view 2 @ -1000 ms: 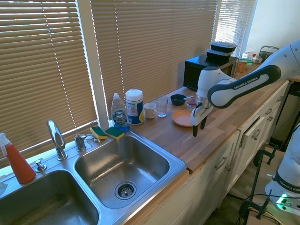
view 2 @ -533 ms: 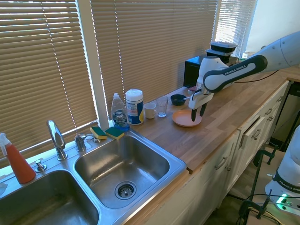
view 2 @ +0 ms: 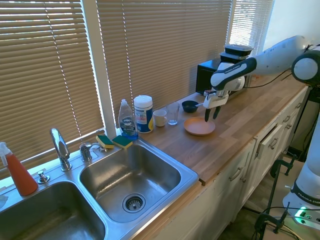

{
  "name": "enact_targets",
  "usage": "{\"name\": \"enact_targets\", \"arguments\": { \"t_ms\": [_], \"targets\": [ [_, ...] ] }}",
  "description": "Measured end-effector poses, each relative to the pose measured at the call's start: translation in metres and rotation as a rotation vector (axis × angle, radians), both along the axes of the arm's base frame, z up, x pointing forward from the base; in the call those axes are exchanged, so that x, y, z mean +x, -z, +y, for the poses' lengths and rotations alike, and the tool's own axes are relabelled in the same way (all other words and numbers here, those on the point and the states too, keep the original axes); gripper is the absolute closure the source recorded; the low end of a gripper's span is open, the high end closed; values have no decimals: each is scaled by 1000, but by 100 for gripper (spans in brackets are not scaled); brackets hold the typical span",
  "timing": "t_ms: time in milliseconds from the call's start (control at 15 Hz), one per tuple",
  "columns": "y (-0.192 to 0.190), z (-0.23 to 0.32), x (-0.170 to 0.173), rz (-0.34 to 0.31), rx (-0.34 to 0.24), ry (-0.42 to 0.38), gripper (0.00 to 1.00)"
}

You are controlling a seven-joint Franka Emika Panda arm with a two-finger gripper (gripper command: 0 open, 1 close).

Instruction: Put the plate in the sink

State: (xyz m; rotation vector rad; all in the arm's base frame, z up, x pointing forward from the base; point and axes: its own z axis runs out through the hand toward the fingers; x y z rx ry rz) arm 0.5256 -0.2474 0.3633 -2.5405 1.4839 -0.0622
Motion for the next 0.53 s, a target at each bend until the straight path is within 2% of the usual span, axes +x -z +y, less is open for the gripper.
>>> {"name": "enact_targets", "arguments": {
  "t_ms": [533],
  "targets": [
    [42, -34, 25, -40, 109, -32, 0]
  ]
}}
